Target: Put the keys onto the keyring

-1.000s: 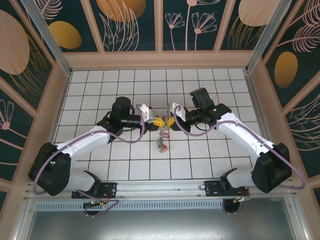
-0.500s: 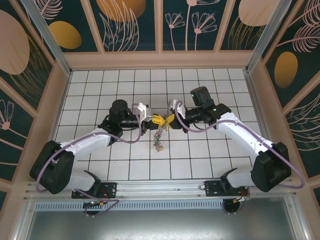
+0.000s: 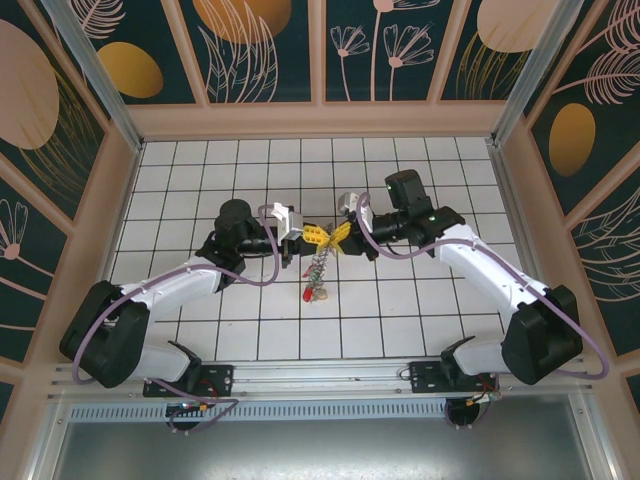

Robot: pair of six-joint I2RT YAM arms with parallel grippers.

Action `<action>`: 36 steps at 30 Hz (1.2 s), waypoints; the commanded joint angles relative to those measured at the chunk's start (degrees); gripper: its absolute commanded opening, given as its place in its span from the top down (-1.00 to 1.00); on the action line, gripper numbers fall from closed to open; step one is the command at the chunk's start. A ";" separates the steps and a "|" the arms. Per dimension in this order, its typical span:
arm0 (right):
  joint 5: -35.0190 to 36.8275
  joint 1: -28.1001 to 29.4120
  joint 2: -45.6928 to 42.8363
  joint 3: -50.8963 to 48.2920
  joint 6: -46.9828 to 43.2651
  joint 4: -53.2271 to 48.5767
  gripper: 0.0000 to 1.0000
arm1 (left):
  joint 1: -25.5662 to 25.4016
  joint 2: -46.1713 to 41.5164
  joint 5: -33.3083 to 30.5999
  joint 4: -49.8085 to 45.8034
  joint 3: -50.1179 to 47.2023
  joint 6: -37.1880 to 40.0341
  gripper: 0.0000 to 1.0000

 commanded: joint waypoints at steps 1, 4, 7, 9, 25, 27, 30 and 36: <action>-2.27 -1.28 -4.86 -1.93 0.06 4.22 0.62 | -1.06 -0.96 1.71 4.63 -0.34 -0.38 1.00; -2.74 -2.21 -8.03 -2.70 -2.02 3.01 0.56 | -0.99 -1.35 2.13 3.15 -0.20 0.29 1.00; -1.90 -2.54 -9.45 -2.25 -5.70 -0.72 0.57 | -0.98 -1.53 2.48 2.71 0.11 0.40 1.00; -2.09 -2.58 -9.75 -1.94 -7.18 -2.07 0.56 | -0.98 -1.43 2.62 2.71 0.26 0.51 1.00; -5.87 -2.14 -6.05 -0.04 -9.55 -2.14 0.36 | -0.98 0.19 4.30 2.62 2.79 0.13 1.00; -6.20 -1.68 -5.60 -0.08 -9.32 -1.45 0.36 | -0.98 0.27 4.26 2.71 2.99 0.10 1.00; -6.19 -0.92 -4.77 0.16 -9.31 -0.85 0.36 | -0.99 0.57 4.28 3.58 3.03 -0.56 1.00; -6.37 -0.30 -3.63 0.79 -8.88 0.07 0.39 | -1.02 0.84 4.37 3.92 3.41 -1.06 1.00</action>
